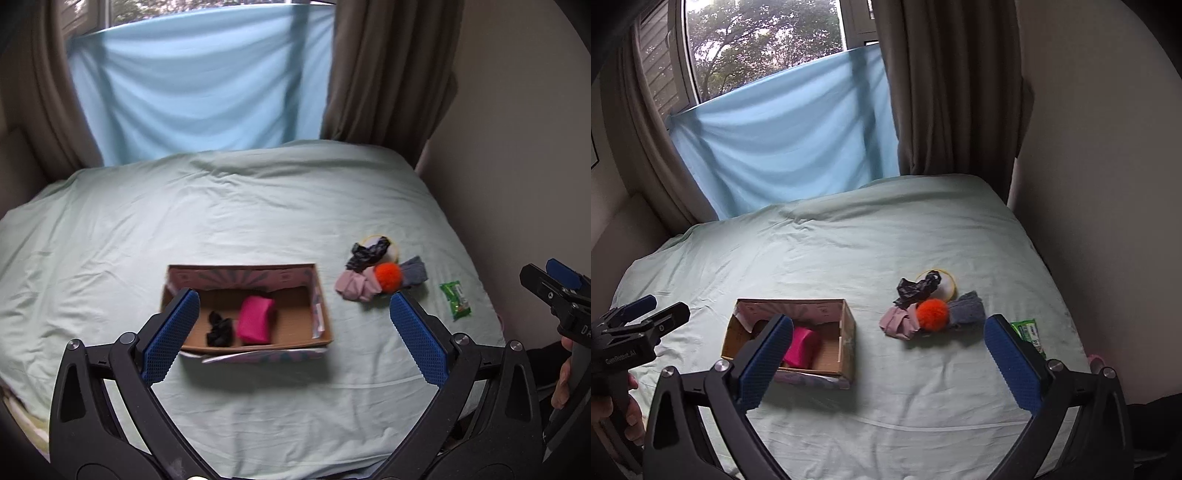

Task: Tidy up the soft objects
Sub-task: 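Lift both tools away from the box toward the remaining items, then grasp the orange pompom with the left tool while the right tool grasps the green wipes pack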

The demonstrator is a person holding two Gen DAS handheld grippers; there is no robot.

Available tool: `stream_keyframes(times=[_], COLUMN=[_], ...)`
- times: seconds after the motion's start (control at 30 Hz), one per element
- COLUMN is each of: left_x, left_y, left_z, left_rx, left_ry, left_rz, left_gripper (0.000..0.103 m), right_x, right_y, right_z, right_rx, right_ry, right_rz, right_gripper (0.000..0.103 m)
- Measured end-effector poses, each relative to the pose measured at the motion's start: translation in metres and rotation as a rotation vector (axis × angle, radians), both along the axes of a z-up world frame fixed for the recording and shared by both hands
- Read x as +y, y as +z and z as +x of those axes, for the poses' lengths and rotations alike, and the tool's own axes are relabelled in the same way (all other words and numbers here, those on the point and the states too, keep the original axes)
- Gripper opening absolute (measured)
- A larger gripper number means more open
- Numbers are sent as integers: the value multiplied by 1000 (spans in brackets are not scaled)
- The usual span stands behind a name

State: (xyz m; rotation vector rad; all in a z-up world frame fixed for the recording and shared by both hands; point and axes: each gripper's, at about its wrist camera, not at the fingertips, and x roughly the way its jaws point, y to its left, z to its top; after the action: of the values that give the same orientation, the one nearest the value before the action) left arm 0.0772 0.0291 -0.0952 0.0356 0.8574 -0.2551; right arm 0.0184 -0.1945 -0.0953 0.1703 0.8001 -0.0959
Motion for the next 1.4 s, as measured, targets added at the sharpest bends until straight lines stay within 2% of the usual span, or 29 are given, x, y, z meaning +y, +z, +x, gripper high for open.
stream_keyframes(times=[0.23, 0.5, 0.73, 0.97, 1.13, 1.4], left_x=[-88, -177, -231, -274, -295, -315], left_y=[-11, -57, -112, -177, -227, -285], left_z=[8, 31, 61, 85, 104, 130], left_rx=[19, 53, 84, 120, 167, 196], left_ry=[-54, -110, -212, -359, -445, -577], left_rz=[-23, -5, 111, 256, 366, 473], left_gripper=[102, 102, 102, 102, 100, 98], right_x=[-87, -172, -220, -247, -255, -268], right_y=[-12, -42, -88, -131, -170, -234], right_z=[-3, 4, 25, 40, 54, 81], right_rx=[28, 93, 186, 221, 273, 369], right_ry=[-39, -62, -34, -69, -96, -108], right_rz=[9, 0, -15, -3, -19, -44], right_gripper=[103, 103, 103, 103, 103, 103])
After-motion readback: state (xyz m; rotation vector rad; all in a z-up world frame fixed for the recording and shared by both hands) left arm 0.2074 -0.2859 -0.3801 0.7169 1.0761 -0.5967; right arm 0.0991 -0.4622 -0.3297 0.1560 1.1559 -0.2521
